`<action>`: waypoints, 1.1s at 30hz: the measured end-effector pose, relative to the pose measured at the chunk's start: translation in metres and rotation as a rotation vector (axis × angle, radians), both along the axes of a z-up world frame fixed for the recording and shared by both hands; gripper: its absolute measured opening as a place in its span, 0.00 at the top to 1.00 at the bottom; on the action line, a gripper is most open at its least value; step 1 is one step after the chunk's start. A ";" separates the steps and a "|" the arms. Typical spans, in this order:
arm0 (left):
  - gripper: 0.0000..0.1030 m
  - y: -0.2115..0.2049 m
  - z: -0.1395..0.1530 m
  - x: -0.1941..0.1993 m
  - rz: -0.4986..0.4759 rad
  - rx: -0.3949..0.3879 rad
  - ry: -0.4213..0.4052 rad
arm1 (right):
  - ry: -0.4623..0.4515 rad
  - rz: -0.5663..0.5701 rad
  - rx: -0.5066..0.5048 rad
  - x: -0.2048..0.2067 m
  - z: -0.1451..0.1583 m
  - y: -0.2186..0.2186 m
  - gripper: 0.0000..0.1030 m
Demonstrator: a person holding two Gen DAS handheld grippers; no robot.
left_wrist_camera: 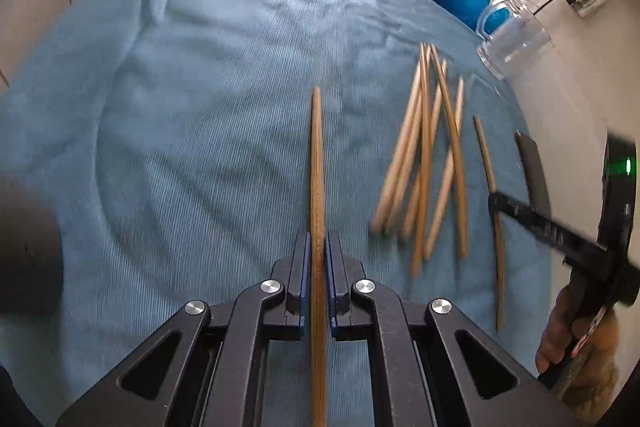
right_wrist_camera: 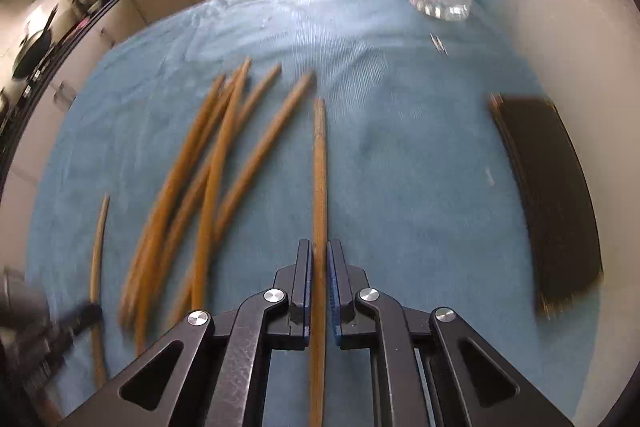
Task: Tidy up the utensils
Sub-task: 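Grasp a chopstick with the left tool while the right tool grasps another, then lift both chopsticks, carry them to the black cup and release inside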
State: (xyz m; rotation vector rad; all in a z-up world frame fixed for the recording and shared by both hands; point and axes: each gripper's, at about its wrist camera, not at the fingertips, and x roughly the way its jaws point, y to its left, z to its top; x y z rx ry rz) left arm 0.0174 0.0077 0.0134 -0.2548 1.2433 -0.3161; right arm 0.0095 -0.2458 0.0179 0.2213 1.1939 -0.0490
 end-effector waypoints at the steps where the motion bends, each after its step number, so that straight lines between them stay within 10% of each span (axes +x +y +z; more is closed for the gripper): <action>1: 0.93 0.003 0.000 -0.011 -0.015 -0.003 0.010 | 0.018 0.022 0.002 -0.016 0.000 -0.001 0.92; 7: 0.93 0.000 0.004 -0.051 -0.121 0.063 0.021 | 0.107 0.117 -0.006 -0.088 0.003 -0.006 0.83; 13: 0.93 -0.005 0.006 -0.044 -0.137 0.105 0.045 | 0.153 0.101 -0.032 -0.072 0.002 -0.008 0.70; 25: 0.93 -0.025 0.003 -0.025 -0.194 0.199 0.110 | 0.290 0.177 -0.121 0.009 0.000 0.015 0.71; 33: 0.92 -0.038 0.002 -0.021 -0.284 0.233 0.088 | 0.205 0.238 -0.204 -0.004 0.002 0.044 0.92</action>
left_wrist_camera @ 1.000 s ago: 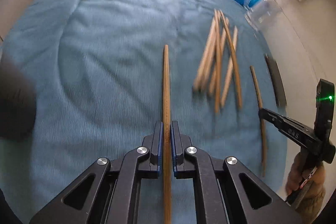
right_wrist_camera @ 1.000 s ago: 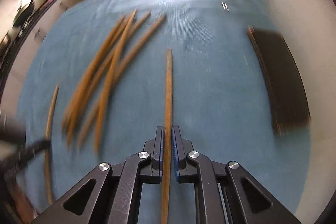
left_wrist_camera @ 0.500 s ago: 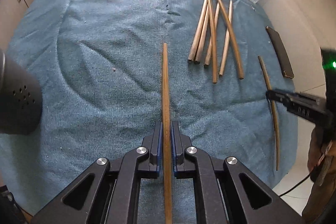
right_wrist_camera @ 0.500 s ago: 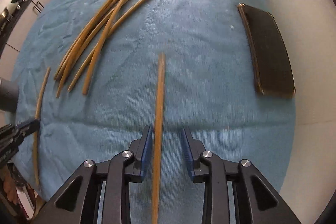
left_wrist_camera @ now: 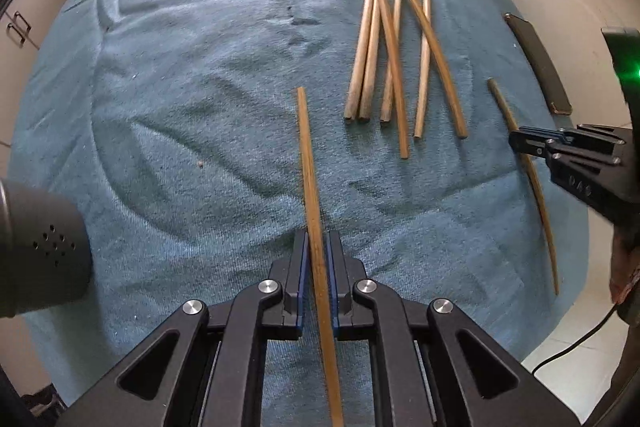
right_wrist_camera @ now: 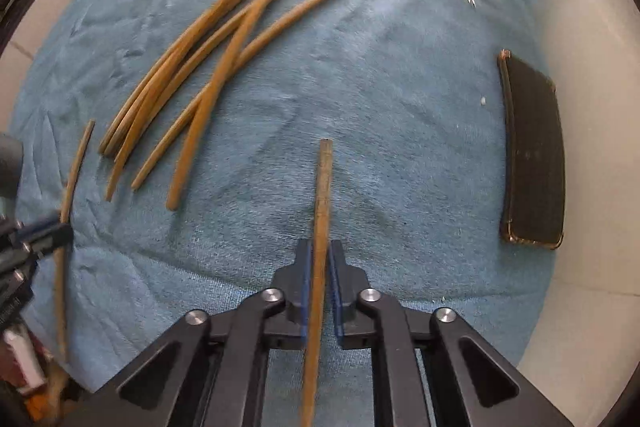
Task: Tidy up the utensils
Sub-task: 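Lift both chopsticks, carry them to the black cup and release inside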
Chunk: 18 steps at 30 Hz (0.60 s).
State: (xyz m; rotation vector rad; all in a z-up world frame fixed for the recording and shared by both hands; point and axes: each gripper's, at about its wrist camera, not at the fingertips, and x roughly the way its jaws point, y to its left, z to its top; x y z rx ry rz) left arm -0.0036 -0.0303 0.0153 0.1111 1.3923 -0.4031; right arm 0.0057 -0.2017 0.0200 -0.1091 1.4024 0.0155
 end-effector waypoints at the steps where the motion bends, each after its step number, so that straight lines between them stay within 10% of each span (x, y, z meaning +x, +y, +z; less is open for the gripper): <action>1: 0.93 0.002 0.000 -0.001 -0.003 -0.013 -0.011 | -0.015 -0.001 -0.001 -0.002 0.000 0.001 0.92; 18: 0.94 0.055 0.071 -0.103 0.081 -0.290 -0.411 | -0.425 -0.051 0.227 -0.112 0.090 -0.011 0.93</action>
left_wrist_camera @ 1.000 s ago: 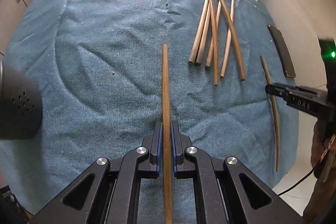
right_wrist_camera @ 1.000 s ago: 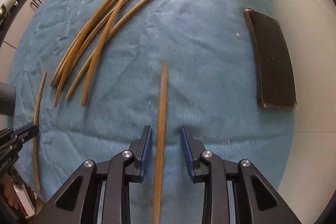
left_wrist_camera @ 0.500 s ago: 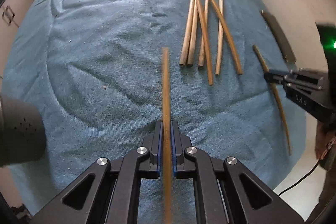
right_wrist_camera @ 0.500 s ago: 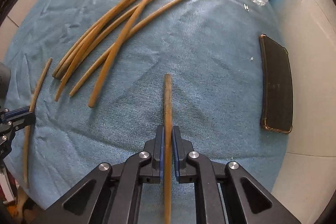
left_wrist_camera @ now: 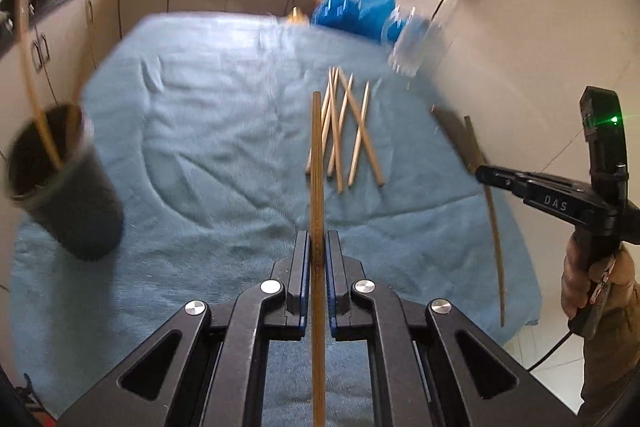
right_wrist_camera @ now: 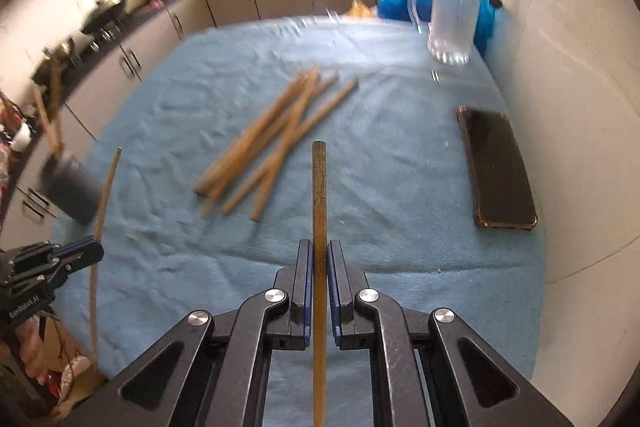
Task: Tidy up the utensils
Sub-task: 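Lift both chopsticks, carry them to the black cup and release inside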
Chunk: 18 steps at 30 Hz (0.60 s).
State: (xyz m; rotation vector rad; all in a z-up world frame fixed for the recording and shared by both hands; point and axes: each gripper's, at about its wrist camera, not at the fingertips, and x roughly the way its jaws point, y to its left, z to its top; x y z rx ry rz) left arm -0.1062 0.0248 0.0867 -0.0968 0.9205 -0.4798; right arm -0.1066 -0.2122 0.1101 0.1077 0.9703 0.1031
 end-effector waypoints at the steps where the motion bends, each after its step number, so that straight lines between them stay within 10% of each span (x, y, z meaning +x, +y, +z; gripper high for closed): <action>1: 0.94 0.003 0.006 -0.006 0.011 -0.011 -0.032 | -0.027 0.007 0.013 -0.004 0.006 0.005 0.93; 18: 0.94 0.139 0.108 -0.004 0.344 -0.147 -0.300 | -0.365 0.137 0.253 0.020 0.087 0.131 0.93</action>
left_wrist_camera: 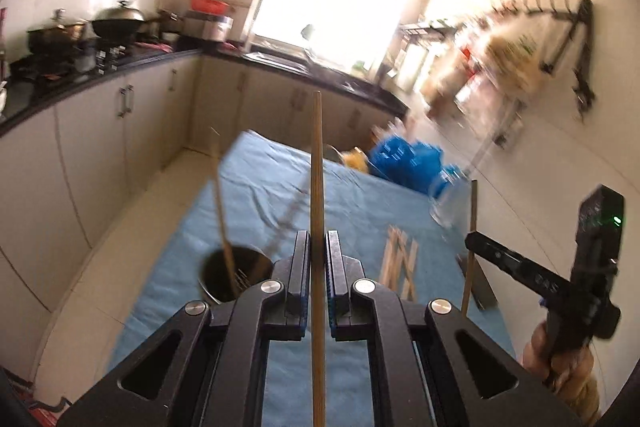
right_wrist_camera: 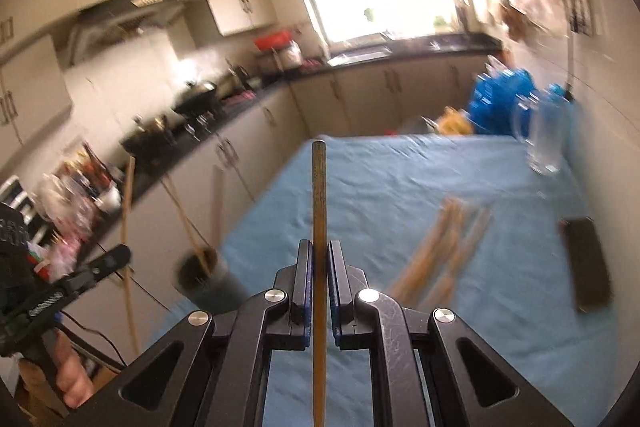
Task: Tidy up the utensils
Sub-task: 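Lift both chopsticks, carry them to the black cup and release inside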
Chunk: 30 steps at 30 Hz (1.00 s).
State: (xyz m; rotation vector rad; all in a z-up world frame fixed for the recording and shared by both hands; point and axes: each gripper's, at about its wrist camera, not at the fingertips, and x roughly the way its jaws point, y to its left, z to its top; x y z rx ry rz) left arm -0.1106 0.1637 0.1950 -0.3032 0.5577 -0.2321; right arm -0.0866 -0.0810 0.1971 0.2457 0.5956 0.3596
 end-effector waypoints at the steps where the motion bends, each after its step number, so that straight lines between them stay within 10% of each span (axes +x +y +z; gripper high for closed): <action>1: 0.94 0.007 0.004 0.005 0.023 0.000 -0.007 | -0.016 0.012 0.024 0.005 0.004 0.011 0.93; 15: 0.94 0.053 0.002 0.093 0.143 -0.048 -0.086 | -0.228 0.015 0.165 0.071 0.021 0.120 0.92; 30: 0.94 0.054 -0.042 0.110 0.169 -0.007 -0.064 | -0.263 -0.024 0.004 0.085 -0.016 0.152 0.92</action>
